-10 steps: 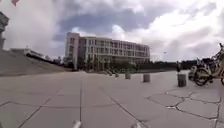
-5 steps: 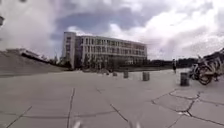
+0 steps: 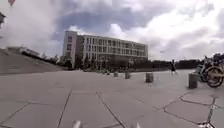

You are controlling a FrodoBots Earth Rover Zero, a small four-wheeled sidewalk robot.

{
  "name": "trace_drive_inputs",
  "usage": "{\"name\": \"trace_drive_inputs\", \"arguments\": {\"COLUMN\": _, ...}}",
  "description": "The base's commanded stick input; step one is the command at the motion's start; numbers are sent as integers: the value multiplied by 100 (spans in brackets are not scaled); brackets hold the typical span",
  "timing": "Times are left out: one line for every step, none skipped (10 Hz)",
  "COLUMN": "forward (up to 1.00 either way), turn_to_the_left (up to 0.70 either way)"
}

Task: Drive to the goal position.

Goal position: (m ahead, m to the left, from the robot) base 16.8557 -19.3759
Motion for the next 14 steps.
{"name": "trace_drive_inputs", "arguments": {"forward": 70, "turn_to_the_left": 0}}
{"name": "trace_drive_inputs", "arguments": {"forward": 70, "turn_to_the_left": 0}}
{"name": "trace_drive_inputs", "arguments": {"forward": 70, "turn_to_the_left": 0}}
{"name": "trace_drive_inputs", "arguments": {"forward": 70, "turn_to_the_left": -4}}
{"name": "trace_drive_inputs", "arguments": {"forward": 70, "turn_to_the_left": -24}}
{"name": "trace_drive_inputs", "arguments": {"forward": 70, "turn_to_the_left": -34}}
{"name": "trace_drive_inputs", "arguments": {"forward": 70, "turn_to_the_left": -35}}
{"name": "trace_drive_inputs", "arguments": {"forward": 70, "turn_to_the_left": -35}}
{"name": "trace_drive_inputs", "arguments": {"forward": 70, "turn_to_the_left": -35}}
{"name": "trace_drive_inputs", "arguments": {"forward": 70, "turn_to_the_left": -22}}
{"name": "trace_drive_inputs", "arguments": {"forward": 70, "turn_to_the_left": 0}}
{"name": "trace_drive_inputs", "arguments": {"forward": 70, "turn_to_the_left": 0}}
{"name": "trace_drive_inputs", "arguments": {"forward": 70, "turn_to_the_left": 0}}
{"name": "trace_drive_inputs", "arguments": {"forward": 70, "turn_to_the_left": 0}}
